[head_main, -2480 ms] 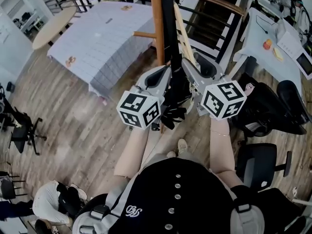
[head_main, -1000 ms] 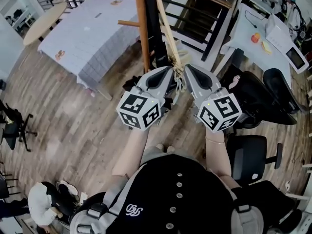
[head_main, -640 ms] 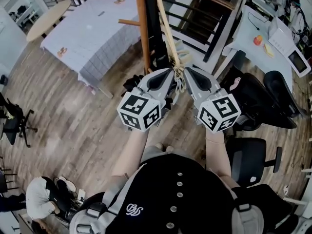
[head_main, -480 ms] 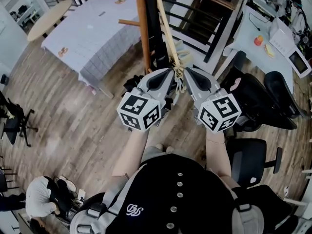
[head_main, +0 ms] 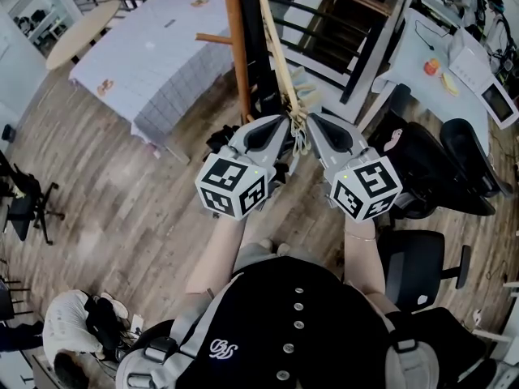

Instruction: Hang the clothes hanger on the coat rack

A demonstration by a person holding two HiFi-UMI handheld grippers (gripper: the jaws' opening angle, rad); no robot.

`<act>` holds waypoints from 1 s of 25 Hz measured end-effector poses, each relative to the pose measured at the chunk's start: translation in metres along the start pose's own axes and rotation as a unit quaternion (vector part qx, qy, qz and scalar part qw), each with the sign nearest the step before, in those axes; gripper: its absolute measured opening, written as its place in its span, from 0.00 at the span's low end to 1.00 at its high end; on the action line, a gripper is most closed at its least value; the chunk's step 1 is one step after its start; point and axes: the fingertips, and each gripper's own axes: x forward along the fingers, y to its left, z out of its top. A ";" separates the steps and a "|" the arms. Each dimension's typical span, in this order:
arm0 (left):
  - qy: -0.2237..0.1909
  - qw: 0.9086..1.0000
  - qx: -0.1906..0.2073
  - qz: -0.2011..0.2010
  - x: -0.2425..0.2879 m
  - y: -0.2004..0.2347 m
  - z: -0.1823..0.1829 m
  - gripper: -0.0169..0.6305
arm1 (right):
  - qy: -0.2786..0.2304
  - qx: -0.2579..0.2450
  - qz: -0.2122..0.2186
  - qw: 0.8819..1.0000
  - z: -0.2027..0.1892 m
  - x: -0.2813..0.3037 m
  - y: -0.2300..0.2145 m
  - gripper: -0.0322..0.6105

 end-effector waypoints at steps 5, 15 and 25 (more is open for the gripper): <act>0.004 1.000 0.002 0.001 0.001 0.007 -0.002 0.02 | 0.002 0.001 0.002 1.000 -0.005 0.004 -0.001 0.05; 0.003 1.000 0.001 -0.002 0.005 0.007 0.000 0.02 | 0.008 -0.006 0.022 1.000 -0.004 0.010 0.009 0.05; 0.003 1.000 0.003 0.002 -0.007 0.007 -0.001 0.03 | 0.009 0.000 0.024 1.000 -0.005 0.010 0.022 0.05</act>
